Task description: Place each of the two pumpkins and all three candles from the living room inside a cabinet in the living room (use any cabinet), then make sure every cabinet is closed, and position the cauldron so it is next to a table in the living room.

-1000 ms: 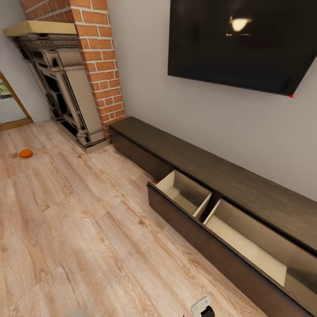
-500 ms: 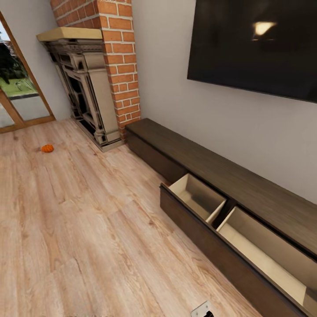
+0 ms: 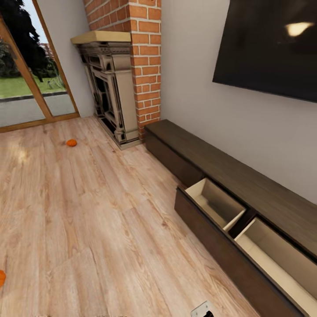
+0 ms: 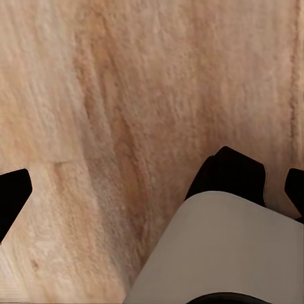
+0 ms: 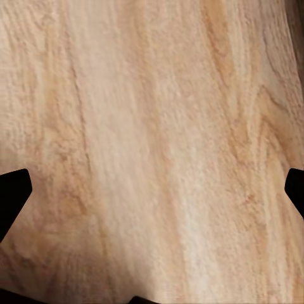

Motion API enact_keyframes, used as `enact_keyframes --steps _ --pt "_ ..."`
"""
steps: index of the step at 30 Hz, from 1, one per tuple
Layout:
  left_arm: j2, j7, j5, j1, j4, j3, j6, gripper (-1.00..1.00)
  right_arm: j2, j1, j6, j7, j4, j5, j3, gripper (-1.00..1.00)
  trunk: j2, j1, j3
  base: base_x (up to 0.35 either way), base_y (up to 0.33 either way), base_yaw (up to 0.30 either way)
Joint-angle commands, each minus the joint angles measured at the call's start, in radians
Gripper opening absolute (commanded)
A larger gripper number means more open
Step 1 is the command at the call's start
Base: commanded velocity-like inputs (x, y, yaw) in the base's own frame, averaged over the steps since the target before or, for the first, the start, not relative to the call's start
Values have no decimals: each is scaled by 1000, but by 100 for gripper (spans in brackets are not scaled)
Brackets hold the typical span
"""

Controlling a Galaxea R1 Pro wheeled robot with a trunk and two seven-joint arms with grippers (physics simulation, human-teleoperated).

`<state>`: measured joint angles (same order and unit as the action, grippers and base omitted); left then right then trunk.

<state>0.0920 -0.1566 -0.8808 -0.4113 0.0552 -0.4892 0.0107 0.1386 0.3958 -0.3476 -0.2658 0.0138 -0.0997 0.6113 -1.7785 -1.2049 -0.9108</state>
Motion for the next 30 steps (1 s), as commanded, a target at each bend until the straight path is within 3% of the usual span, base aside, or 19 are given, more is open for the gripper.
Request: enact_keyframes --steps 1,30 --pt "0 0 0 0 0 0 0 100 0 0 0 -1 0 0 0 100 0 0 1 0 0 276" --pt "0 0 0 0 0 0 0 100 -1 0 2 -4 0 0 0 100 0 0 8 0 0 280"
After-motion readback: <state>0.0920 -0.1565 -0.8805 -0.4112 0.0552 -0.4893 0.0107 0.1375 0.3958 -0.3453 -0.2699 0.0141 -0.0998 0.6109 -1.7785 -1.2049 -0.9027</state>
